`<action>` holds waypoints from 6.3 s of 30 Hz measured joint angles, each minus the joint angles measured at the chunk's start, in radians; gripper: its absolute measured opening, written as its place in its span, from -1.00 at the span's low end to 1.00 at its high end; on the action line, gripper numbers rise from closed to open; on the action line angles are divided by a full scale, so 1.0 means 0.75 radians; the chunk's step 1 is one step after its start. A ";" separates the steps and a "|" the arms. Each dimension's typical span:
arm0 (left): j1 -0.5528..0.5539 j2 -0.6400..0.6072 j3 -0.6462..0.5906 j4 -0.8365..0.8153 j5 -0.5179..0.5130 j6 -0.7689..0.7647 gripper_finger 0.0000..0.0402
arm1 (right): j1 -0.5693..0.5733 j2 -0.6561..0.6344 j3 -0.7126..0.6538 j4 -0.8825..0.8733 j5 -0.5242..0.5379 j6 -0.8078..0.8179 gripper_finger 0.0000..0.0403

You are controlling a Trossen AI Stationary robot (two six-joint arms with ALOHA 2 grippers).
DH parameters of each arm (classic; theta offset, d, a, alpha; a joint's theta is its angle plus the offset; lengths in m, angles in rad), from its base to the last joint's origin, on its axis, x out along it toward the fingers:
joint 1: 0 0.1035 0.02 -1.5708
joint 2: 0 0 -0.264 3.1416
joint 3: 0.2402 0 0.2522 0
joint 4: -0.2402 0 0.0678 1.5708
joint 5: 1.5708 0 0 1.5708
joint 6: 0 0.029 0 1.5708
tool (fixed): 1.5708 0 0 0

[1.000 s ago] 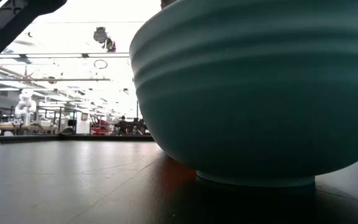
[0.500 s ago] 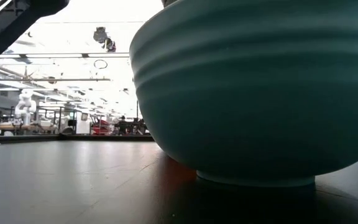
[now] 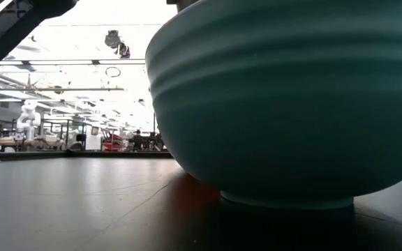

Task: Nest bowls inside each other
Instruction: Stack the gray bowl on the light blue bowl, then stack the blue bowl on the gray bowl

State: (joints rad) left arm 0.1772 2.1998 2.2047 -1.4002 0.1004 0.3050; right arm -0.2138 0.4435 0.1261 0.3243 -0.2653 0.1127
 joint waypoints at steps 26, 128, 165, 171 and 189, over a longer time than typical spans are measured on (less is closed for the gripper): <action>-0.038 0.002 -0.003 0.088 -0.068 -0.007 -0.76 | 0.000 0.000 0.000 0.001 0.001 -0.001 0.25; 0.039 -2.300 -2.220 1.468 0.009 -0.006 -0.05 | -0.009 -0.003 0.411 -0.589 0.287 -0.169 0.25; 0.031 -2.307 -2.219 1.473 0.005 -0.018 -0.05 | 1.158 0.064 0.410 -1.052 0.737 0.530 0.25; 0.031 -2.307 -2.219 1.474 0.005 -0.018 -0.05 | 1.235 0.148 0.410 -1.062 0.770 0.649 0.25; 0.031 -2.307 -2.219 1.476 0.004 -0.016 -0.05 | 1.357 0.236 0.410 -0.994 0.644 0.871 0.25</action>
State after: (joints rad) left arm 0.2004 0.4698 0.5404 -0.2932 0.1036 0.2932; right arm 0.8039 0.6205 0.4339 -0.4213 0.2181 0.7662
